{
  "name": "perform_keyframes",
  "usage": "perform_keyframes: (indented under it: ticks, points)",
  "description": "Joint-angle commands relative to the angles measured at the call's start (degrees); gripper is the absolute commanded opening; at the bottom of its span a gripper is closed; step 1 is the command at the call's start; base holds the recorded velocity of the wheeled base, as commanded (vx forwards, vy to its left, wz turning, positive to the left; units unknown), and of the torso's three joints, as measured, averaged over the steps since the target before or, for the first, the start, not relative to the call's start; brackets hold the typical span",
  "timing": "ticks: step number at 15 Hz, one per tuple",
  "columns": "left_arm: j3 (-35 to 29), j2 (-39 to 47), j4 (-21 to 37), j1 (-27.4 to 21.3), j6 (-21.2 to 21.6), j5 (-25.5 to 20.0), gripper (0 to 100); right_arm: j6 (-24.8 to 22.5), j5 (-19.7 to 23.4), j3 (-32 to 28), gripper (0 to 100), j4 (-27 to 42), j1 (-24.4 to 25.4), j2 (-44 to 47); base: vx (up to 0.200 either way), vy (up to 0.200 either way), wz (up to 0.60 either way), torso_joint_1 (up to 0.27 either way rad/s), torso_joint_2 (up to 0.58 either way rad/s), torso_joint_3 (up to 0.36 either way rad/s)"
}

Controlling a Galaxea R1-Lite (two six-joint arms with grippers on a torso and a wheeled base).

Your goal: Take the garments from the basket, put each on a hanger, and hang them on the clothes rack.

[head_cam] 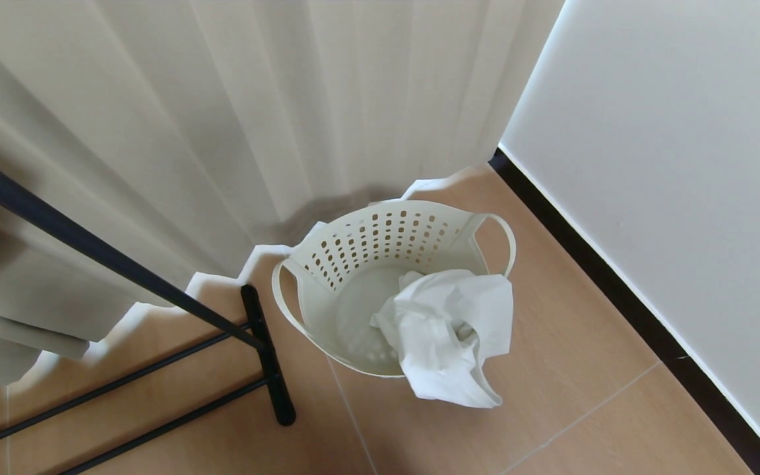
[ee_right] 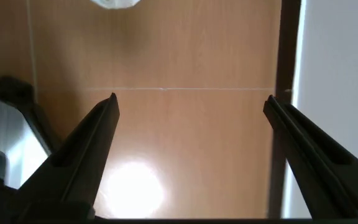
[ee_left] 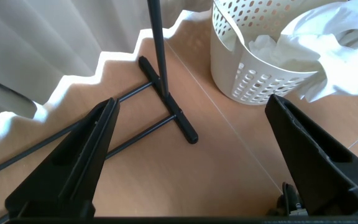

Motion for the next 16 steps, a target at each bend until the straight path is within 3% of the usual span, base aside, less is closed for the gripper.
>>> perform_keyframes:
  ticks: [1,3,4,5,6,7,10,15,16]
  points:
    - [0.00,0.08,0.02,0.00,-0.01,-0.01,100,-14.60,-1.61,-6.76,100,-1.16,1.22,12.05,0.000,0.000,0.00,0.000,0.00,0.000]
    - [0.00,0.08,0.02,0.00,-0.01,0.08,100,-28.57,-2.40,-11.24,100,-4.42,1.48,18.38,0.000,0.000,0.00,0.000,0.00,0.000]
    - [0.00,0.08,0.02,0.00,-0.01,0.08,100,-33.85,-3.45,-15.11,100,-8.37,6.05,25.76,0.000,0.000,0.00,0.000,0.00,0.000]
    - [0.00,0.08,0.02,0.00,-0.01,0.08,100,-33.23,-6.09,-16.61,100,-10.48,11.15,29.89,0.000,0.000,0.00,0.000,0.00,0.000]
    - [0.00,0.08,0.02,0.00,-0.01,0.08,100,-30.68,-12.68,-18.01,100,-14.70,17.74,36.13,0.000,0.000,0.00,0.000,0.00,0.000]
    - [0.00,0.08,0.02,0.00,-0.01,-0.01,100,-28.22,-17.16,-18.54,100,-19.62,21.17,41.23,0.000,0.000,0.00,0.000,0.00,0.000]
    - [0.00,0.08,0.02,0.00,-0.01,0.08,100,-24.27,-21.38,-22.76,100,-33.60,23.98,53.63,0.000,0.000,0.00,0.000,0.00,0.000]
    - [0.00,0.08,0.02,0.00,-0.01,-0.01,100,-21.72,-26.22,-33.83,100,-39.57,25.65,70.15,0.000,0.000,0.00,0.000,0.00,0.000]
    - [0.00,0.08,0.02,0.00,-0.01,-0.01,100,-21.10,-29.03,-35.15,100,-41.59,26.62,72.79,0.000,0.000,0.00,0.000,0.00,0.000]
